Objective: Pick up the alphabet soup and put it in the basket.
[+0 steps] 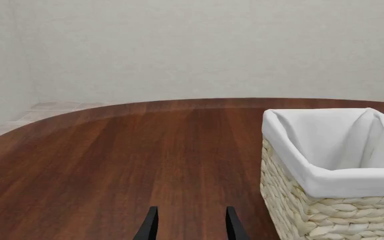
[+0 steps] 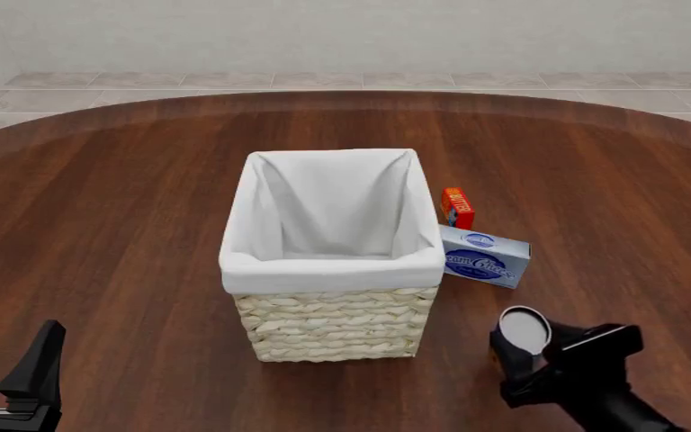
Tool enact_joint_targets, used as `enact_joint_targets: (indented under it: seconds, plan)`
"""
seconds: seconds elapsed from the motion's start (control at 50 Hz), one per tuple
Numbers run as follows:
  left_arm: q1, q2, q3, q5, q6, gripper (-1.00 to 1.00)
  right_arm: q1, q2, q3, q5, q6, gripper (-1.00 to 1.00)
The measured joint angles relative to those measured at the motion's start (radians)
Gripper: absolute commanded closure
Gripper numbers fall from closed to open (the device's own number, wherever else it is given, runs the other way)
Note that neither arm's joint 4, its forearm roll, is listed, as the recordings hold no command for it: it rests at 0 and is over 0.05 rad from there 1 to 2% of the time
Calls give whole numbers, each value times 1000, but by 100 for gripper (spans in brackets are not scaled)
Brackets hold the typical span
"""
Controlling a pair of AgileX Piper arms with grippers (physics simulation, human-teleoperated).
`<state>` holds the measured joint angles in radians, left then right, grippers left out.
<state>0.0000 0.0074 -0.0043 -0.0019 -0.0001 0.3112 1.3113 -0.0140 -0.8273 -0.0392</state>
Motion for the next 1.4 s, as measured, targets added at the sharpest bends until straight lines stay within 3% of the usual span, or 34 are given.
enact_joint_targets:
  seconds: [0.64,1.0,1.4]
  plan:
    - [0,0,0,0,0,-100,33,-416,-101,436,-57,100]
    - [0,0,0,0,0,-100,35,-544,-155,578,-81,100]
    - [0,0,0,0,0,-100,38,-596,-218,660,-122,100]
